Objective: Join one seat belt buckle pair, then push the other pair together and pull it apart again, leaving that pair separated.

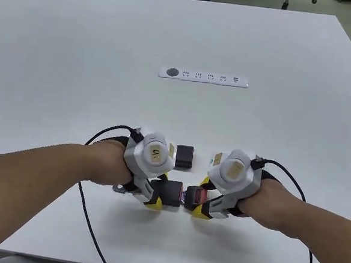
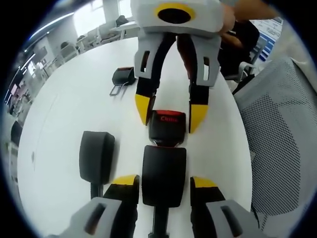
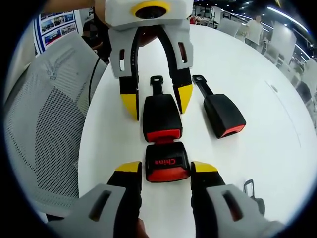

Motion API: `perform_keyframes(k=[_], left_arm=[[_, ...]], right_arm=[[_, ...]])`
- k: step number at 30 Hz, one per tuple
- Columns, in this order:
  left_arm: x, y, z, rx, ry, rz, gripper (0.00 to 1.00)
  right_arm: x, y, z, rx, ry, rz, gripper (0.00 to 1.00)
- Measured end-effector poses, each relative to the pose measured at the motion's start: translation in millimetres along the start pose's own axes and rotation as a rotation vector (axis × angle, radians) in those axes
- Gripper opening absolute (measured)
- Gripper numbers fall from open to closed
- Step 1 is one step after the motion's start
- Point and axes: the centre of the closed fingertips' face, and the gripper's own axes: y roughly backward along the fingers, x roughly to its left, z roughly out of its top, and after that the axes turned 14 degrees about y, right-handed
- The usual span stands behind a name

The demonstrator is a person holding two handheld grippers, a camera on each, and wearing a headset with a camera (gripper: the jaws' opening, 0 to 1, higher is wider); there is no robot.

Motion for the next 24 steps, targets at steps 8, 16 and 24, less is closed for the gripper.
perform_keyframes(k=[8,16,24], left_arm=[[-5.5,8.1,2.5,-0.020,-0.004,0.013,0.42],[-2.2,25.9,28.3,-0.091,0.011,0.042,0.42],[16.8,23.7,36.1,-0.115,0.036,0.069,0.42]], right_arm=[[-5.9,12.7,13.3,-0.029,0.003,-0.044,0.36],[-12.1,31.5,21.1,-0.041,0.012,-0.075,0.36],[-26.8,44.4,8.7,-0.020,0.003,-0.099,0.35]])
